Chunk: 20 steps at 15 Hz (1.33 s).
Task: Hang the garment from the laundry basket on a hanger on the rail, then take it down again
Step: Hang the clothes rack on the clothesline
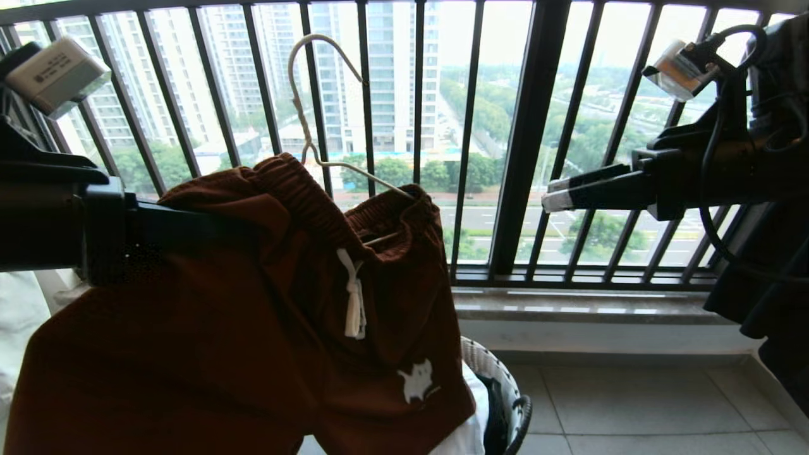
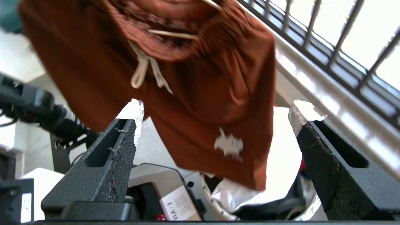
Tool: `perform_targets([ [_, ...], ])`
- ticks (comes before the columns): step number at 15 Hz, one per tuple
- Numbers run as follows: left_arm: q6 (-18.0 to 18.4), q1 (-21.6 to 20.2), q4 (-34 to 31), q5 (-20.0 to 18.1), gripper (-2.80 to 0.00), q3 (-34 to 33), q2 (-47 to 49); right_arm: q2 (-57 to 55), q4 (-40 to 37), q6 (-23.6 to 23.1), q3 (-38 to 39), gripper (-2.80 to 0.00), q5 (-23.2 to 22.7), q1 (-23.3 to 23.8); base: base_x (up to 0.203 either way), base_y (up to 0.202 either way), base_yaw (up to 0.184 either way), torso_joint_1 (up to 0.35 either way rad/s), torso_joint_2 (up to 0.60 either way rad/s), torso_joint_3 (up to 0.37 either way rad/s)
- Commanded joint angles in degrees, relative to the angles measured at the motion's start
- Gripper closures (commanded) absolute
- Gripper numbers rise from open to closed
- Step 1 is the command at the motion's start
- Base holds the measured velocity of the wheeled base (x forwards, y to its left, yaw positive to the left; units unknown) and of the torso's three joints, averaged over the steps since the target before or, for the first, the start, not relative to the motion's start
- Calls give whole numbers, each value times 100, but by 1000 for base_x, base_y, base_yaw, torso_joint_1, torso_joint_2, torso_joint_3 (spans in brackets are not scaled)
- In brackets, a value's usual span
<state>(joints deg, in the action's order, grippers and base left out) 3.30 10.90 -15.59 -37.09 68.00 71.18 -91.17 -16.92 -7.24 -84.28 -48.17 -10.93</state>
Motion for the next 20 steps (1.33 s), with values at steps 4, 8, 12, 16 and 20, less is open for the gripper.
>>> perform_targets([
  [4,-146,-62,2,27,0,-50,-316,755,625,351,1214,-280,1391,60,0,0,0,0,0,0],
  [8,-609,-57,521,110,0,-191,-429,882,1146,504,1458,-280,1459,171,0,0,0,0,0,0],
  [12,-787,-53,972,85,0,-600,-485,873,1191,504,1578,-280,1468,179,0,0,0,0,0,0],
  [16,-787,-36,978,70,0,-525,-509,892,1191,521,1637,0,1460,179,0,0,0,0,0,0],
  [20,-787,160,978,53,0,-535,-463,910,1191,495,1713,0,1460,179,0,0,0,0,0,0],
])
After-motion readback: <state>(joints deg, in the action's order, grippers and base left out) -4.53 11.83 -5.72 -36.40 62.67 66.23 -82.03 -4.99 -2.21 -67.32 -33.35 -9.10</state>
